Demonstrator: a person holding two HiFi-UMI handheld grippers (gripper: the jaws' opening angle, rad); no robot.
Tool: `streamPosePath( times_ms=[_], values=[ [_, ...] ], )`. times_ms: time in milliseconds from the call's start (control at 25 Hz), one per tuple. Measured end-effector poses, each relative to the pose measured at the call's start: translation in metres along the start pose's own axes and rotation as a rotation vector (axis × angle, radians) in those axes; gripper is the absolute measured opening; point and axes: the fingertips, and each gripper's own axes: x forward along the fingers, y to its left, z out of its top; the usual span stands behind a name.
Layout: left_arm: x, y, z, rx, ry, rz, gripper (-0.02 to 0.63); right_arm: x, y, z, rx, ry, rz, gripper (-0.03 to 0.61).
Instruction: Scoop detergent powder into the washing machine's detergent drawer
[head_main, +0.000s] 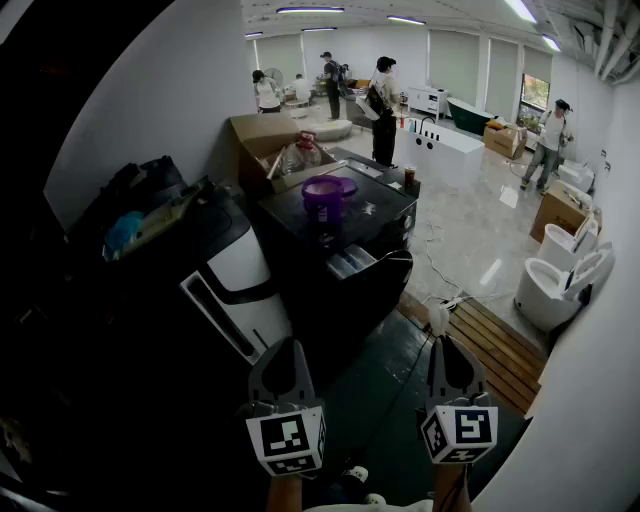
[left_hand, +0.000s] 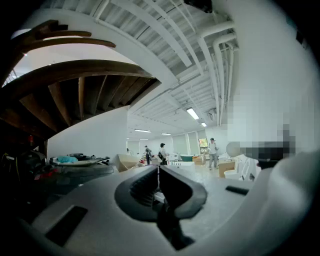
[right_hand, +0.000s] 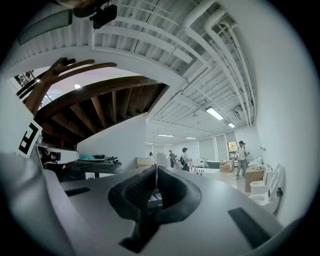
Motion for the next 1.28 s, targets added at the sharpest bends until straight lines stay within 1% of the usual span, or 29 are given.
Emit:
streamPosePath(
  times_ms=[320, 720, 960, 1280],
  values=[
    [0.005, -0.006, -0.002, -0.001, 0.002, -0.004, 0.009, 0.002, -0.008, -0.001, 0.006, -0.003, -0.007, 0.020],
    [0.019, -0.003, -0.006, -0.009, 0.015, -0.005, 0.009, 0.016, -0.009, -0.004, 0.023, 0.000, -0.008, 0.020],
    [0.044, 0.010, -0.010, -0.015, 0.020, -0.015, 0.009, 0.042, -0.006, -0.004, 0.035, -0.002, -0.018, 0.020],
    [0.085, 0.022, -0.024, -0.016, 0.033, -0.059, 0.009, 0.074, -0.009, -0.012, 0.062, -0.001, -0.075, 0.020]
  ],
)
